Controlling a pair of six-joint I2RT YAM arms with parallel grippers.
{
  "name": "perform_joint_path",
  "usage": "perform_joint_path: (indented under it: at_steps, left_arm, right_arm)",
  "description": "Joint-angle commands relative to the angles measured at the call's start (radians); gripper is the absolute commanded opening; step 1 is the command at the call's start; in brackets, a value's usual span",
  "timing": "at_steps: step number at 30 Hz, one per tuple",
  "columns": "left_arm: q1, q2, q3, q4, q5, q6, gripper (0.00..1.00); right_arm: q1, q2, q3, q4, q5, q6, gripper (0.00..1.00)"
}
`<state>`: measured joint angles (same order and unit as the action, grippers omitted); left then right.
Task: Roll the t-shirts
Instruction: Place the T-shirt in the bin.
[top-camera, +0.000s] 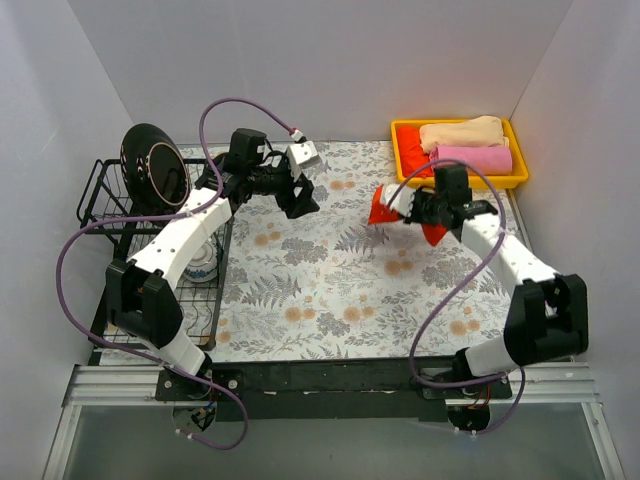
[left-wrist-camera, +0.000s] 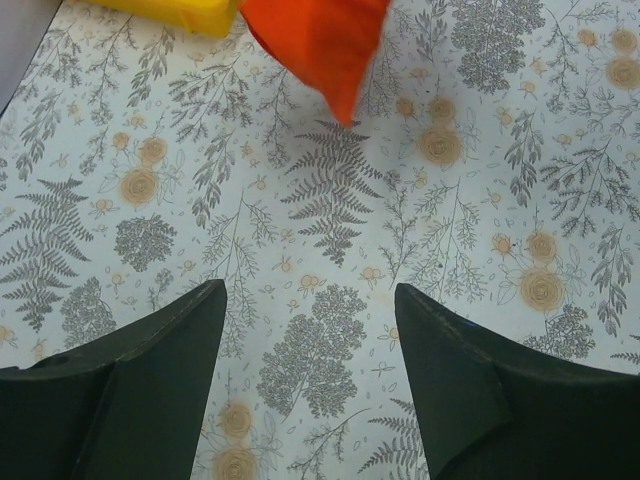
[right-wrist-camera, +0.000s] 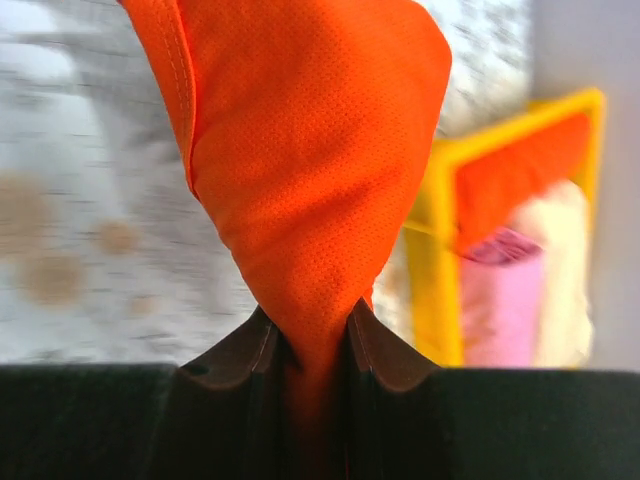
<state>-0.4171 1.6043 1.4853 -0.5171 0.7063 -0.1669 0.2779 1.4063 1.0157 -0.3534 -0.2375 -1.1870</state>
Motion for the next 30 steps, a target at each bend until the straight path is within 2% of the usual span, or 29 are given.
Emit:
perform_joint_path:
  at_steps: [1, 3, 6, 10, 13, 17, 21, 26, 29, 30]
  left_arm:
    - [0.001, -0.047, -0.002, -0.031, 0.016, 0.018, 0.68]
    - [0.001, -0.029, 0.019, -0.04, 0.021, 0.014, 0.68]
    - [0.001, 0.008, 0.029, -0.049, 0.021, 0.026, 0.68]
    - [0.001, 0.065, 0.056, -0.064, -0.016, 0.043, 0.68]
    - [0.001, 0.1, 0.072, -0.075, -0.037, 0.063, 0.68]
    - [0.001, 0.146, 0.073, -0.072, -0.065, 0.072, 0.68]
    - [-0.002, 0.204, 0.087, -0.067, -0.086, 0.07, 0.68]
    - [-0.002, 0.244, 0.105, -0.072, -0.091, 0.075, 0.68]
    - [-0.005, 0.263, 0.102, -0.07, -0.09, 0.07, 0.68]
    - [-0.006, 0.267, 0.105, -0.069, -0.09, 0.07, 0.68]
  right_arm:
    - [-0.129, 0.138, 0.181, 0.165, -0.011, -0.02, 0.01]
    - [-0.187, 0.199, 0.262, 0.238, -0.014, -0.013, 0.01]
    - [-0.258, 0.375, 0.403, 0.309, -0.02, 0.003, 0.01]
    - [-0.341, 0.542, 0.581, 0.344, -0.028, 0.003, 0.01]
    - [-0.379, 0.634, 0.671, 0.375, -0.059, -0.077, 0.01]
    - [-0.417, 0.692, 0.649, 0.519, -0.095, -0.193, 0.01]
    - [-0.442, 0.779, 0.679, 0.582, -0.125, -0.305, 0.01]
    - [-0.457, 0.862, 0.817, 0.602, -0.143, -0.33, 0.01]
    - [-0.462, 0.866, 0.801, 0.632, -0.164, -0.347, 0.01]
    - [-0.46, 0.856, 0.767, 0.693, -0.164, -0.349, 0.01]
